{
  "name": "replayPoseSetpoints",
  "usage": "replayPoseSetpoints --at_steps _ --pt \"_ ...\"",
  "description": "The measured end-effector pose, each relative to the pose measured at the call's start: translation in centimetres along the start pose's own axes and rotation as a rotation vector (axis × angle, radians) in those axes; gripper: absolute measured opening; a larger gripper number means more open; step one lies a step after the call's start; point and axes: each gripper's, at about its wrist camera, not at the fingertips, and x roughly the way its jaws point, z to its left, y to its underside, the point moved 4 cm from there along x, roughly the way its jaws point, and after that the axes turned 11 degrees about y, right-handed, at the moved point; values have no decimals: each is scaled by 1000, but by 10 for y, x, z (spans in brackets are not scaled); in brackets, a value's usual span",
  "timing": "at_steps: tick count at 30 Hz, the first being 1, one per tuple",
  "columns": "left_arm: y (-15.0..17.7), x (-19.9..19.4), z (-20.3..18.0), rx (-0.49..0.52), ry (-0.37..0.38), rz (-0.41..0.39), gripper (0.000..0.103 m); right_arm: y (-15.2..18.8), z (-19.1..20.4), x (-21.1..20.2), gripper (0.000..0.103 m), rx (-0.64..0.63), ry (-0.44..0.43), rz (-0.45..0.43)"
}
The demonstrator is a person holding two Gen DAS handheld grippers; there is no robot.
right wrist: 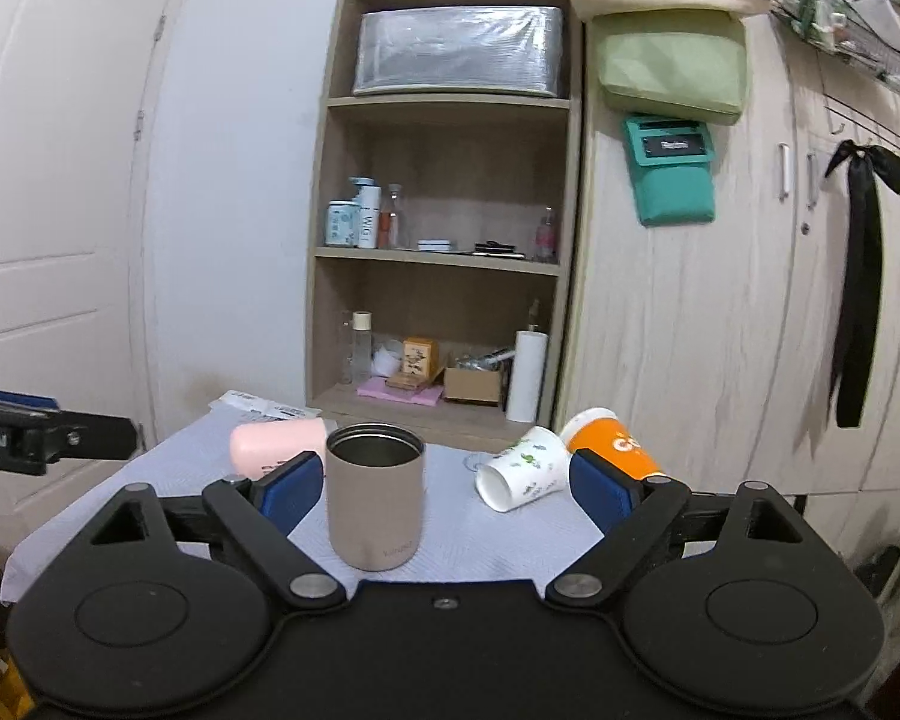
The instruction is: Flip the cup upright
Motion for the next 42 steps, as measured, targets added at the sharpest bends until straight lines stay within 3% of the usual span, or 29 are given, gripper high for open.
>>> replayPoseSetpoints --at_steps 8,11,14,42 --pt "3 -9 1 2 -23 3 97 2 -6 -8 95 15 37 11" --pt "5 -12 3 -5 -31 0 102 2 -6 -12 96 7 50 11" --pt "6 -14 3 -3 -42 2 103 2 -3 -12 103 2 61 14" --pt "13 -9 3 -1 -107 99 103 8 2 -16 103 -12 100 52"
